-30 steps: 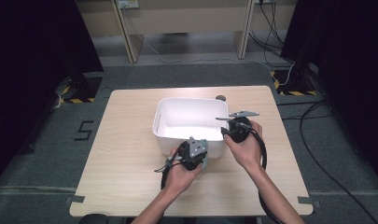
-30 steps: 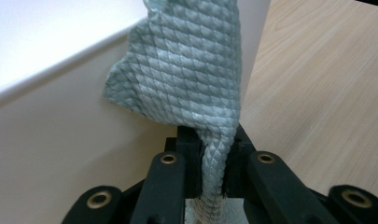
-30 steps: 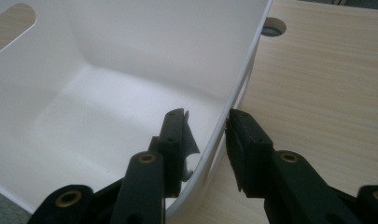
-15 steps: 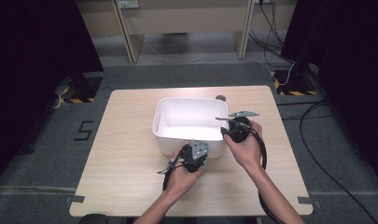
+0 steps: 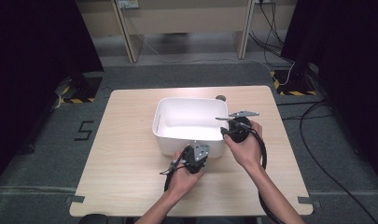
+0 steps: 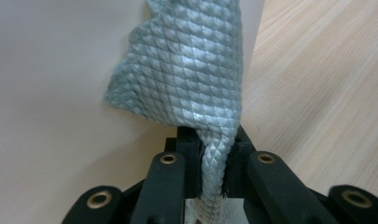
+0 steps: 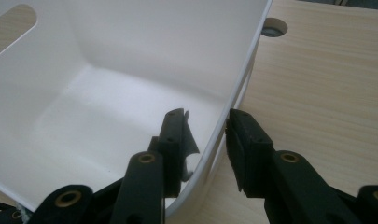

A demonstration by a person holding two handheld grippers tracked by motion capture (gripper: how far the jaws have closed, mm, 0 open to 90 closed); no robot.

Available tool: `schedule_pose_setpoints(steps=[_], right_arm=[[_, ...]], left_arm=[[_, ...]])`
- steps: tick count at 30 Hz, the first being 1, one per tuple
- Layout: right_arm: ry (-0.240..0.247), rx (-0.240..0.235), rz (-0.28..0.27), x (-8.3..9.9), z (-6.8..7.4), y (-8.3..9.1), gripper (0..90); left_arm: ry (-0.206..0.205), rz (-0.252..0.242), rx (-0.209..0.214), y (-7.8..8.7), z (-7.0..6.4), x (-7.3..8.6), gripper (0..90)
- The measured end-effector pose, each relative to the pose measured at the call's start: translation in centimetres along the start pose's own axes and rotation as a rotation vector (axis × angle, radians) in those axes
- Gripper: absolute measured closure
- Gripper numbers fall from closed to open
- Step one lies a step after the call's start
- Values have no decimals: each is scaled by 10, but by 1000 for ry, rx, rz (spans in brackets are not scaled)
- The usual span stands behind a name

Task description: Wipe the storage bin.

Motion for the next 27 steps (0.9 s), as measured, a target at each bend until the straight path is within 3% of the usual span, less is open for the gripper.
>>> schedule_pose_setpoints(steps=[27], right_arm=[[-5,-5,1,0,0,0,679]], left_arm=[[-7,-14,20,-3,-10,-10,809]])
Point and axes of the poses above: each handheld gripper's, and its own axes: y roughly backward along the jaws, x roughly out of its underside, z roughly to its left, the point moved 7 cm from there along -y, roughly forward along the jaws, and after that the axes turned 4 degrees about y, right-handed, at the moved point
